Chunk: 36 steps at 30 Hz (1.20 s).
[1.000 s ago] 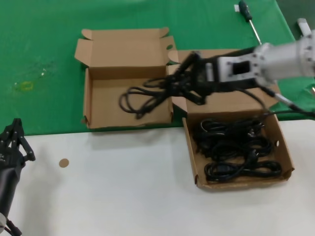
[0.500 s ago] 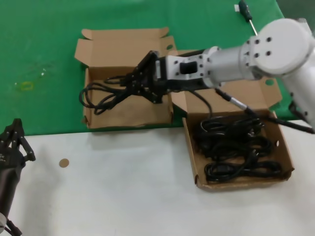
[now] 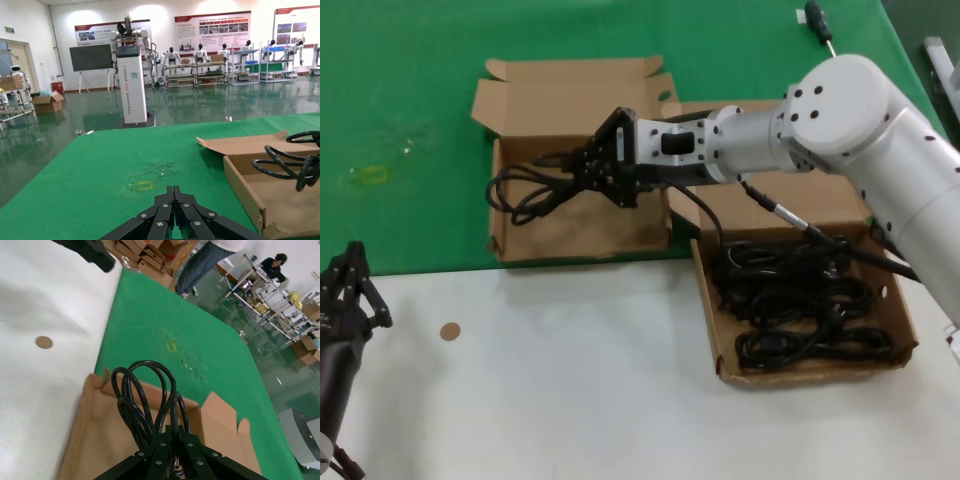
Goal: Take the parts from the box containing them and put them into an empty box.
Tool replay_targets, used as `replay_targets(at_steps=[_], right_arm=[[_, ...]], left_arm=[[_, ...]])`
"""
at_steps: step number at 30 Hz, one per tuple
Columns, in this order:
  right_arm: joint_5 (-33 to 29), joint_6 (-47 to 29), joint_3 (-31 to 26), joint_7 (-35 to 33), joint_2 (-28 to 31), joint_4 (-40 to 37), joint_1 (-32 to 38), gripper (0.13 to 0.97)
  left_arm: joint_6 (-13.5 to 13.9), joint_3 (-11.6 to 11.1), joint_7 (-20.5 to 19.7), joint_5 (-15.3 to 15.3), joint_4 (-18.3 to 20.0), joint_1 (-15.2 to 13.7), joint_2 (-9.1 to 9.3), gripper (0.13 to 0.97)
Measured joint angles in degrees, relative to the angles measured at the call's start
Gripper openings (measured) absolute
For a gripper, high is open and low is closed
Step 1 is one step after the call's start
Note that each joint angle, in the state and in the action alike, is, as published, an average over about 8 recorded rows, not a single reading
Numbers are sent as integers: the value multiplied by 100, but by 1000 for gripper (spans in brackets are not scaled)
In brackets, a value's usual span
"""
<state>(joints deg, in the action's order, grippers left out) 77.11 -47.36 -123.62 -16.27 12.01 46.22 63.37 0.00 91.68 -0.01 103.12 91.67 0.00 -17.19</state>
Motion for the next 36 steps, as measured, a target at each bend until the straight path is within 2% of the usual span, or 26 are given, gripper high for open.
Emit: replay_targets(at_steps=[15, 23, 27, 35, 36], right_arm=[[119, 259, 117, -417, -222, -633, 126, 189], [172, 252, 168, -405, -170, -563, 103, 292], [207, 227, 214, -295, -59, -344, 43, 292], [245, 197, 279, -117, 154, 21, -79, 466], [247, 197, 283, -105, 168, 45, -88, 466]], left_arm=[[0, 0, 0, 0, 0, 0, 0, 152], [0, 0, 0, 0, 0, 0, 0, 152], [0, 0, 0, 0, 0, 0, 0, 152], [0, 0, 0, 0, 0, 0, 0, 152], [0, 0, 0, 0, 0, 0, 0, 152]])
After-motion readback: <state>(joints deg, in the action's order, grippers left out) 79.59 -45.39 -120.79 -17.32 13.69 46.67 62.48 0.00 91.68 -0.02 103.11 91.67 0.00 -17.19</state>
